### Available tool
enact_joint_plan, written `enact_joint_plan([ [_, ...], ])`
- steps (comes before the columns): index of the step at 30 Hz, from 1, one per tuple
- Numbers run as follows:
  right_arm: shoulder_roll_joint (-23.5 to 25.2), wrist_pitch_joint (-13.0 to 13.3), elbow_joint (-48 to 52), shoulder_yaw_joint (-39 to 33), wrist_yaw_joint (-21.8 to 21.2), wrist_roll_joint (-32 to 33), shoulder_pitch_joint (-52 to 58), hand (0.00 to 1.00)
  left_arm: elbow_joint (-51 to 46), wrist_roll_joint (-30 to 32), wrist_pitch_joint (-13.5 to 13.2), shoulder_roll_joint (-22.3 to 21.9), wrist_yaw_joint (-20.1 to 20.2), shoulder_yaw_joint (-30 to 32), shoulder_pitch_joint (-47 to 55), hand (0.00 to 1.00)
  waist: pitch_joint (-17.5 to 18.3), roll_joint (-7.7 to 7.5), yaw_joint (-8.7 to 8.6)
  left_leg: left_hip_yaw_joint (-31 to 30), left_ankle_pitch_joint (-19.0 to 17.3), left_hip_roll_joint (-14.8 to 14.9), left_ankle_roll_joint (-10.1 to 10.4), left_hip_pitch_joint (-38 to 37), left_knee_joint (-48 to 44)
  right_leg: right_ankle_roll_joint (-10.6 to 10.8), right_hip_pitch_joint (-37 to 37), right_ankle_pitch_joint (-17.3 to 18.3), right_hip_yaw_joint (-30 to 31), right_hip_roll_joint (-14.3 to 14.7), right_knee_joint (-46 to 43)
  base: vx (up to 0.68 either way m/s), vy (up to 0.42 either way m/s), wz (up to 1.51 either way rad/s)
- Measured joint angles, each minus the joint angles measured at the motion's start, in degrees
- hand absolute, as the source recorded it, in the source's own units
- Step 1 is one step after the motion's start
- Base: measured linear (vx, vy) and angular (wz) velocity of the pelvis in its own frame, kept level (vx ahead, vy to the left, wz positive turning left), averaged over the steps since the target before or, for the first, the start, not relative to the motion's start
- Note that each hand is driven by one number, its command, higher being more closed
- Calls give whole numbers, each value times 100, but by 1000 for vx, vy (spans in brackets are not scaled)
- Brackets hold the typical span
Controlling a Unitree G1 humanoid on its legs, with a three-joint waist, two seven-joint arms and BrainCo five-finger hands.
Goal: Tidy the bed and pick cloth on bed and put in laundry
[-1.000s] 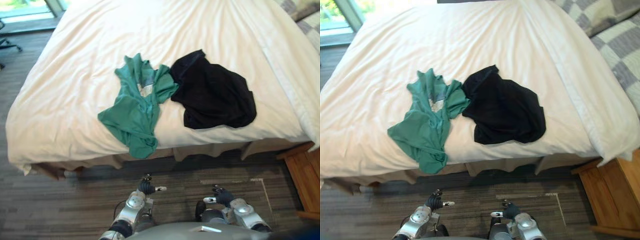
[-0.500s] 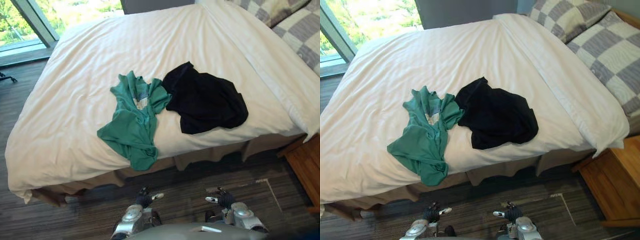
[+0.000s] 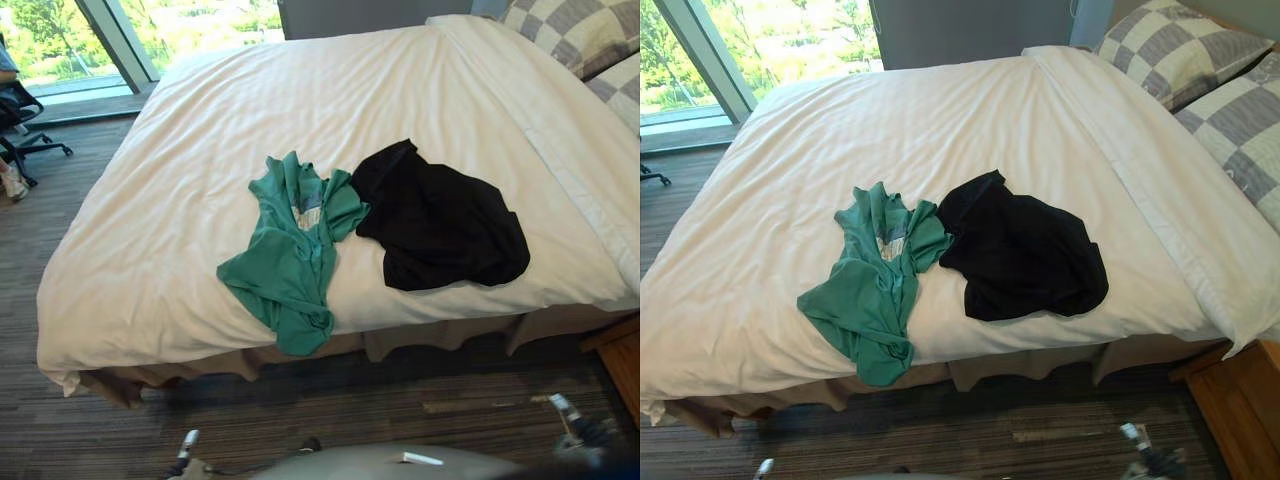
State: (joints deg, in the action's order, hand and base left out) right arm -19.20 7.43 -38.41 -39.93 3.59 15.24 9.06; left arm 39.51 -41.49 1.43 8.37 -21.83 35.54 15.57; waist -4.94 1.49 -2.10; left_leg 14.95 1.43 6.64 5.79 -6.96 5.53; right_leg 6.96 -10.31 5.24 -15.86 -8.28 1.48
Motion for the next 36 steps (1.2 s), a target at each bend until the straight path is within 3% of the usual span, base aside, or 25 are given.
enact_joint_plan([
  [3, -157, -10, 927, 12, -31, -105, 8, 0, -768, 244, -195, 253, 46, 363, 27, 0, 93, -70, -6, -21, 10, 27, 7, 13, 11, -20, 71, 70, -36, 0, -93, -51, -17, 7],
  [5, -218, -26, 1662, 30, -180, -436, -25, 0, -1601, 814, -535, 517, 151, 530, -43, 0, 177, -110, -7, -36, 1, 19, 22, 104, 31, -33, 183, 167, -50, 25, -172, -37, -25, 6],
  [9, -243, -83, 2541, 227, -558, -919, -22, 0, -2767, 1413, -752, 1014, 330, 577, -293, 0, 195, -140, -54, -58, 22, 12, 32, 116, -1, -29, 191, 155, -53, 15, -198, 40, -14, 3],
  [10, -313, -85, 2659, 418, -661, -1026, -41, 0, -2965, 1969, -1372, 1163, 397, 318, -482, 0, 191, -134, -75, -64, 22, -1, 32, 121, -2, -29, 194, 154, -51, 13, -199, 47, -12, 3],
  [11, -448, -85, 2703, 694, -765, -1140, -45, 0, -3457, 2809, -2307, 1232, 380, -99, -640, 0, 189, -143, -76, -69, 22, -10, 32, 141, -3, -28, 199, 154, -49, 3, -205, 52, -10, 3],
  [12, -496, -83, 2761, 820, -806, -1171, -49, 0, -3862, 3129, -2490, 1311, 331, -397, -749, 0, 185, -149, -68, -76, 22, -16, 31, 153, -3, -28, 199, 154, -48, -2, -217, 64, 3, 5],
  [13, -607, -85, 2871, 1166, -833, -1217, -160, 0, -4521, 3733, -2582, 1587, 264, -1121, -1127, 0, 183, -145, -78, -96, 27, -37, 25, 159, -3, -28, 208, 154, -45, -14, -246, 50, 10, 1],
  [15, -681, -103, 2959, 1755, -919, -1254, -718, 0, -4763, 4326, -2305, 2041, 397, -2221, -2057, 0, 163, -74, -219, -49, 31, -50, 17, 129, -3, -28, 237, 153, 42, -33, -300, 17, 14, -11],
  [16, -676, -106, 2999, 1904, -937, -1308, -836, 0, -4758, 4423, -2128, 2060, 464, -2414, -2305, 0, 148, -47, -243, 3, 31, -49, 17, 113, -3, -28, 266, 153, 90, -36, -326, -5, 15, -28],
  [18, -653, -118, 3138, 2366, -979, -1453, -1076, 0, -4662, 4611, -1516, 1906, 719, -2914, -2862, 0, 74, 43, -375, 56, 30, -48, 12, 89, -3, -28, 310, 153, 161, -39, -364, 8, 2, -26],
  [20, -611, -148, 3062, 2545, -998, -1565, -1072, 0, -4324, 4816, -1354, 1791, 892, -3109, -2910, 0, 77, 48, -376, 200, 30, -26, 12, 60, -3, -29, 361, 153, 296, -17, -363, 41, -18, -33],
  [21, -512, -159, 3046, 2656, -988, -1673, -980, 0, -3880, 4062, -680, 1542, 997, -3208, -2793, 0, 75, 48, -382, 282, 30, -1, 12, 19, -3, -32, 371, 152, 390, 9, -356, 41, -25, -35],
  [23, -321, -166, 3048, 2715, -978, -1757, -844, 0, -3052, 3755, -314, 1112, 1075, -3090, -2534, 0, 71, 42, -417, 352, 30, 23, 11, -27, -11, -45, 361, 159, 431, 31, -358, 52, -45, -22],
  [25, -150, -197, 3051, 2716, -991, -1902, -730, 0, -2867, 4168, -280, 732, 1054, -3209, -1967, 0, 30, -23, -453, 358, 29, 35, 11, -13, -45, -55, 367, 165, 443, 36, -355, 67, -51, -5],
  [27, -109, -269, 3020, 2814, -1006, -1929, -610, 0, -2768, 4747, -153, 622, 1069, -3528, -1689, 0, 0, -74, -372, 378, 29, 52, 11, -13, -69, -66, 375, 167, 486, 53, -371, 38, -23, -5],
  [28, -109, -276, 2900, 2971, -1004, -1952, -628, 0, -2366, 5029, -153, 709, 1063, -3563, -1704, 0, 0, -74, -327, 454, 28, 75, 12, -31, -79, -72, 408, 163, 560, 69, -413, 16, -9, -19],
  [32, -108, -271, 2650, 3254, -1038, -1951, -657, 0, -1268, 5186, -152, 1544, 1011, -3393, -1962, 0, -3, -71, -313, 671, 18, 117, 26, -34, -159, -130, 525, 123, 723, 98, -463, -24, -9, -26],
  [36, -114, -390, 2635, 3260, -1060, -1946, -675, 0, -967, 5228, 181, 1932, 1028, -3228, -2558, 0, -76, -34, -333, 734, 2, 123, 28, 18, -170, -141, 683, 107, 900, 114, -509, -79, 3, -18],
])
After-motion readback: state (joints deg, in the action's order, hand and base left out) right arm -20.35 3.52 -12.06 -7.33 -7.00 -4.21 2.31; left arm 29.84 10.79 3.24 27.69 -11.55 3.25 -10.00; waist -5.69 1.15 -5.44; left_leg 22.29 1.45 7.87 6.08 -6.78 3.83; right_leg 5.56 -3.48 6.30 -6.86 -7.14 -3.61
